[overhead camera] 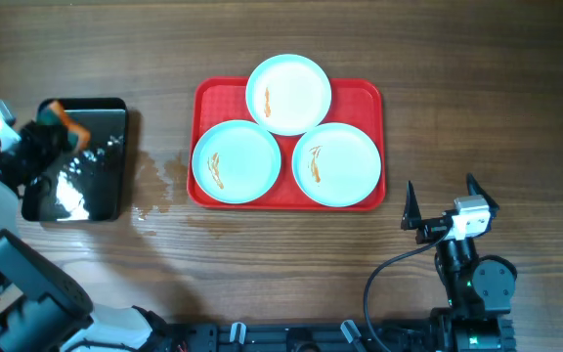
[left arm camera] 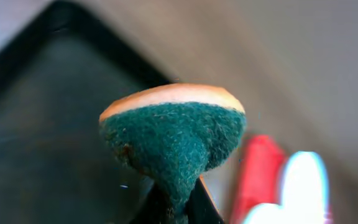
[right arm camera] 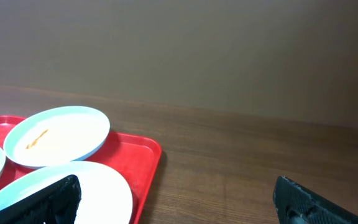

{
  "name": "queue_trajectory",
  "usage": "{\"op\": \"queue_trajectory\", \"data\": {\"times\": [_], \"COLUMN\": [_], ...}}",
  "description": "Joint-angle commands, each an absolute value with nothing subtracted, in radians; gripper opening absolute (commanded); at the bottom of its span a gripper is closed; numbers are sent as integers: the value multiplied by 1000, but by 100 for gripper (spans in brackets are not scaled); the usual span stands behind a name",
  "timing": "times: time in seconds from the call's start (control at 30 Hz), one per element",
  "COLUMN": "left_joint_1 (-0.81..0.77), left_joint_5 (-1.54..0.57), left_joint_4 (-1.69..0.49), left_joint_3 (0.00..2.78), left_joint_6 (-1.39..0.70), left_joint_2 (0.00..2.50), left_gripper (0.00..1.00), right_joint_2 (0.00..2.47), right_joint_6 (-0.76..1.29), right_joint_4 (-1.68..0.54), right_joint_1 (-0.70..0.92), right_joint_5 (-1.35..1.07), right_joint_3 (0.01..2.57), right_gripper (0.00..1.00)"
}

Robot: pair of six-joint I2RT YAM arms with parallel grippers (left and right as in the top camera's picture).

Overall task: Clean dirty plates on tray and stack at the side
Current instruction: 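Lift the sponge up out of the black tray with the left gripper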

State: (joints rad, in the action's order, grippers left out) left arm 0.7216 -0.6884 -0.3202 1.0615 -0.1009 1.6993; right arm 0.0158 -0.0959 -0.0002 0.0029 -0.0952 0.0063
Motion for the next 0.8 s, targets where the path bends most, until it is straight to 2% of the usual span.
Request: {"op": "queue_trajectory", "data": {"times": [0.0,0.1,0.2,0.3,0.37,0.47,0.63,0.77], "left_joint_1": [741,743,739,727,700,685,685,684], "left_joint_5": [-761,-915,-954,-857,-659,-549,-788,-739], "left_joint_4": [-250,-117,-12,-115,-210,-263,-205,-171], "left_joint_3": [1055,1055,1055,1048,1020,986,1080,1174], "left_joint_6": [-13,-119,-234,-224,-118,-5,-63,-121], "left_joint_2": [1667,1589,1538,1548,1597,1663,1580,1457], "left_gripper": [4,4,4,4,4,4,4,4], "right_joint_2": [14,14,14,14,14,14,14,14], "right_joint_6": [-105,-105,-105,-105,-104,-104,-105,-104], "right_joint_4": [3,3,3,3,3,3,3,3], "right_joint_1": [-2,-2,-2,-2,-2,-2,-2,-2], "right_joint_5": [-82,-82,-82,-83,-83,-82,-82,-82], "right_joint_3": [5,5,5,5,5,5,5,5], "right_gripper": [100,100,100,100,100,100,100,100]}}
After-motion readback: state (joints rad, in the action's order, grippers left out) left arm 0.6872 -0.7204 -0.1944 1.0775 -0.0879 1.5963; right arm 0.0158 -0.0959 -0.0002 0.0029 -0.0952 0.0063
